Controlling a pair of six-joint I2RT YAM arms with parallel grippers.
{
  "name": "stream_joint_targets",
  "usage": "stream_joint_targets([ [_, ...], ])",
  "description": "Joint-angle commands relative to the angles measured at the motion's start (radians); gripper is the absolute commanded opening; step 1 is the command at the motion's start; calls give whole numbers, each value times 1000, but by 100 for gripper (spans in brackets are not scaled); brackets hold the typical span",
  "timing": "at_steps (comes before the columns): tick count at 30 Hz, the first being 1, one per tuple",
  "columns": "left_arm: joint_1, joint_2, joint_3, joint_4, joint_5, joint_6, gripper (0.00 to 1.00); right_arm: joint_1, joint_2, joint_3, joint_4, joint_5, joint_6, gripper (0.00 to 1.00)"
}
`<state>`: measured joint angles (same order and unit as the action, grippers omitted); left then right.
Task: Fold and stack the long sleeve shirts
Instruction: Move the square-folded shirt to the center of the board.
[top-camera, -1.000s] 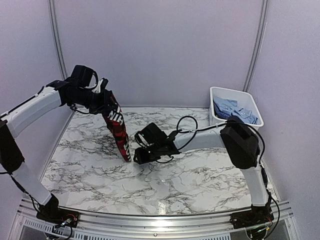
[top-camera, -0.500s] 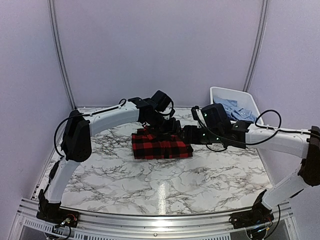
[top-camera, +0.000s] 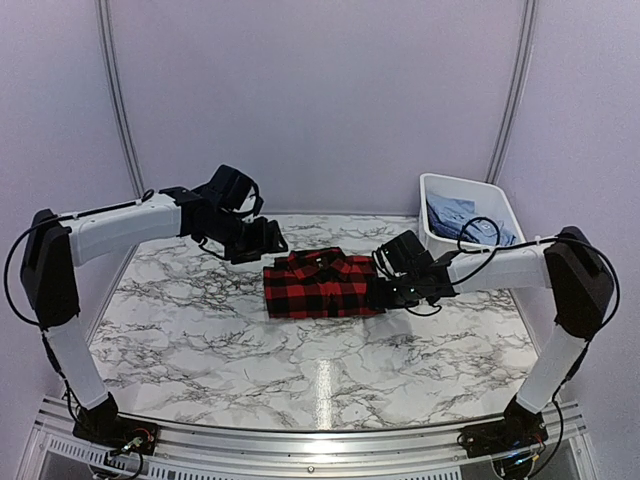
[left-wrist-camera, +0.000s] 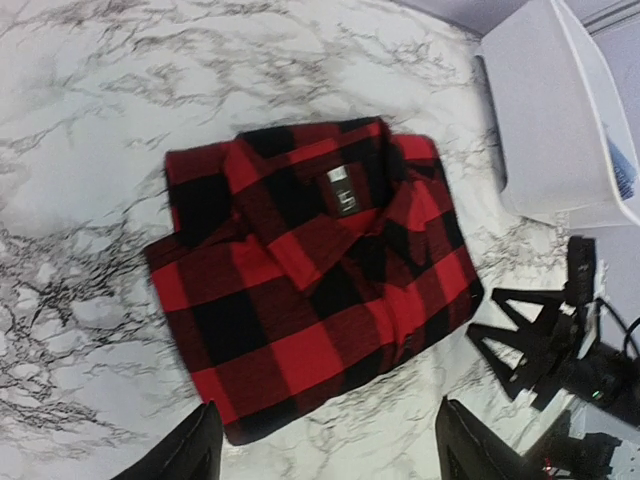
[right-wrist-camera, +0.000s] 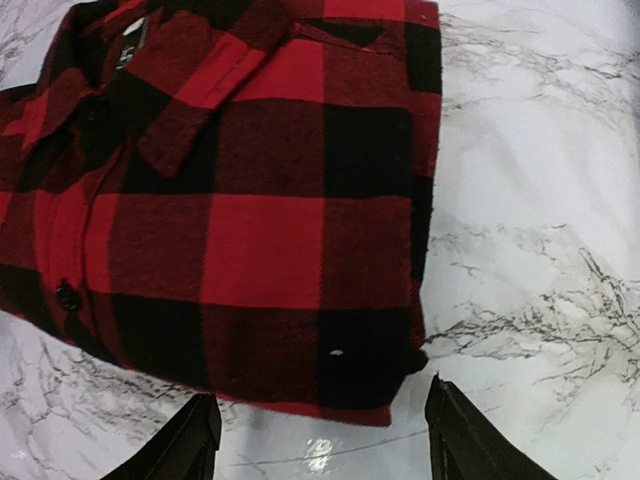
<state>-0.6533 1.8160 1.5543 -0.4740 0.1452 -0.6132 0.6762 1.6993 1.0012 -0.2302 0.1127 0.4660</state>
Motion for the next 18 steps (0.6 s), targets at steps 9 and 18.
stream_joint_targets([
  [9, 1, -18, -367, 261, 102, 39, 80, -75, 94, 30, 118, -75, -85, 52],
  [18, -27, 75, -392, 425, 140, -24, 57, -76, 104, 16, 134, -99, -82, 32],
])
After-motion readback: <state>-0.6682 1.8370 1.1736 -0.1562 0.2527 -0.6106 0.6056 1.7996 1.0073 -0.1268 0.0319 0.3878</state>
